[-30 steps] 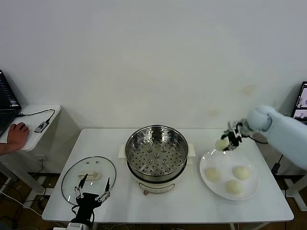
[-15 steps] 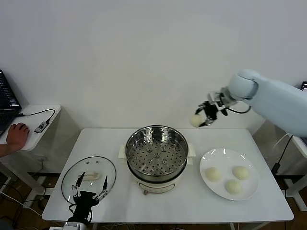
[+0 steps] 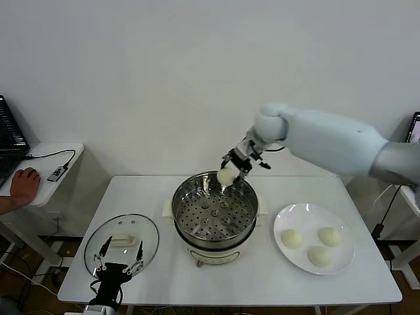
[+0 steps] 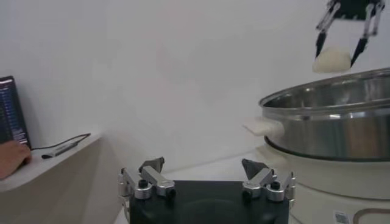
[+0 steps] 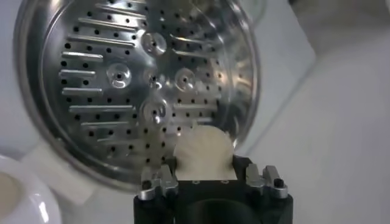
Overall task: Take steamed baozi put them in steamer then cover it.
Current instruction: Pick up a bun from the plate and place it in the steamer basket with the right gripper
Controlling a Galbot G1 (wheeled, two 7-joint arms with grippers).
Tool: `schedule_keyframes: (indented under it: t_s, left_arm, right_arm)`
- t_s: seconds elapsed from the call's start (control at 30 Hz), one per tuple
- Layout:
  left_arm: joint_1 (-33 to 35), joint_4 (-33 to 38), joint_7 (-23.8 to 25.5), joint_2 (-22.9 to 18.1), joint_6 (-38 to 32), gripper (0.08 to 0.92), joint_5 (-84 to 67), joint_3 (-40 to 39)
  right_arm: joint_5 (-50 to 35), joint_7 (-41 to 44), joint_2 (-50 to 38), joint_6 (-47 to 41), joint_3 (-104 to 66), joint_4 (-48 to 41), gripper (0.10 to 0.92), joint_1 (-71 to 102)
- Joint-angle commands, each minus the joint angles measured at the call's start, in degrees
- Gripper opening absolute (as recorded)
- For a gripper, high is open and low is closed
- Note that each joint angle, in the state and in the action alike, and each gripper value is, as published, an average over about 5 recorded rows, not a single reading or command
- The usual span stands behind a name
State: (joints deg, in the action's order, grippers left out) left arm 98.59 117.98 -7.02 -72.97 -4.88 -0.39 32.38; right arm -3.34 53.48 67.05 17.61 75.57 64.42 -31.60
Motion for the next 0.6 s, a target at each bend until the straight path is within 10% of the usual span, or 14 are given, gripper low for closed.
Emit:
schedule_keyframes:
  t_s: [0.03,0.6]
  left_arm:
    - [-0.09,-0.02,-0.06,0.05,-0.11,0.823,0.19,0.22]
    - [-0.24,-0.19,-0.28,0.02,-0.36,0.823,0.22,0.30]
  right_arm:
    - [10.42,-2.40,5.74,10.18,1.41,-4.45,0.594,3.52]
    - [18.47,-6.62,7.83,15.21,-1.49,-9.99,0.667,7.51]
